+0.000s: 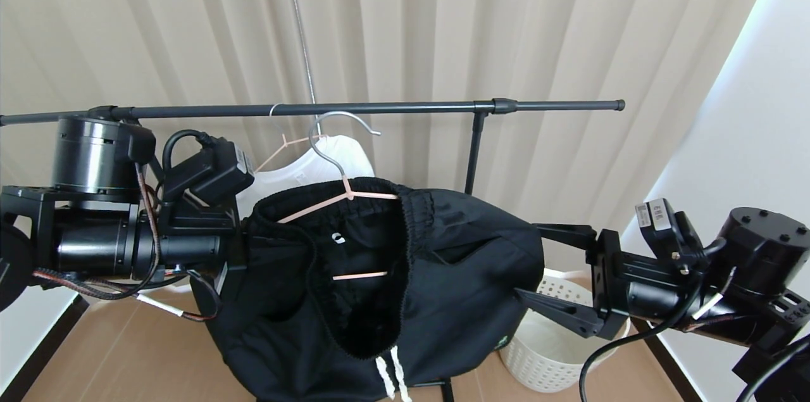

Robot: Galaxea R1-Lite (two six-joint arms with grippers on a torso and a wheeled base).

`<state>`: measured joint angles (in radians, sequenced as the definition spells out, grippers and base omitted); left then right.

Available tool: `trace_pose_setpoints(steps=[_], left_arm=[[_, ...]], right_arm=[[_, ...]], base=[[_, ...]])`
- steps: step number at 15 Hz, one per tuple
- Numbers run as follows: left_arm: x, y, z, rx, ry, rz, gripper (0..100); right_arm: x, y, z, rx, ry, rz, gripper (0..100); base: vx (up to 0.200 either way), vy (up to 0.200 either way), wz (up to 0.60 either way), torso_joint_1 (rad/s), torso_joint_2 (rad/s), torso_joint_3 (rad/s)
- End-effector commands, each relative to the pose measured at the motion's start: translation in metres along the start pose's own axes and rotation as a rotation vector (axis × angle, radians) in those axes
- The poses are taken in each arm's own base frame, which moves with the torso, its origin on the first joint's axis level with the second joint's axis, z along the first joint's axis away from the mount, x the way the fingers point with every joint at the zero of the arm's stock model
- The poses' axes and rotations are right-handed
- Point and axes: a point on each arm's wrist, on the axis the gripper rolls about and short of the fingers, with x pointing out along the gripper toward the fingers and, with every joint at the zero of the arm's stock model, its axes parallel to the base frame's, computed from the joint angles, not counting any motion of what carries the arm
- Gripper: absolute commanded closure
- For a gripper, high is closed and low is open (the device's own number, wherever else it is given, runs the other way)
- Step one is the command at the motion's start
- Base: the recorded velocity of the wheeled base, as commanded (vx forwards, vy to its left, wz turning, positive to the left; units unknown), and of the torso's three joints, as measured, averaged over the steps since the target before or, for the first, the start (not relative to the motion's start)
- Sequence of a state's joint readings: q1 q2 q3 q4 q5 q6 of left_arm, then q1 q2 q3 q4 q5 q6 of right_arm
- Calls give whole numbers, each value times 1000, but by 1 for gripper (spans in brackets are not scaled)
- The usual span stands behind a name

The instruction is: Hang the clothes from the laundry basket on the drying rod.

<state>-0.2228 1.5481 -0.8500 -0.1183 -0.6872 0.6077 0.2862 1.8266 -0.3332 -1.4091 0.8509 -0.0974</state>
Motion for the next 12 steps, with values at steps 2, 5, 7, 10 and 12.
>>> trace_pose_setpoints(steps=[2,5,7,10,12], left_arm=[[1,1,-1,-10,1,1,100],[-1,4,0,-22,-20,22,100],[-2,3,-1,-22,-26,12,100],[-3,2,-4,-31,-28,-1,100],[-7,5,-7,-40,-25,18,100]], right_arm=[[6,-5,-15,41,36,5,0],[9,-8,-26,68,61,7,0],[13,-12,-34,74,80,7,0],[16,-18,-45,92,100,0,0],[18,-22,-55,114,120,-5,0]], base=[[0,0,0,0,0,0],[0,0,0,0,0,0],[0,0,0,0,0,0],[0,0,0,0,0,0],[0,0,0,0,0,0]])
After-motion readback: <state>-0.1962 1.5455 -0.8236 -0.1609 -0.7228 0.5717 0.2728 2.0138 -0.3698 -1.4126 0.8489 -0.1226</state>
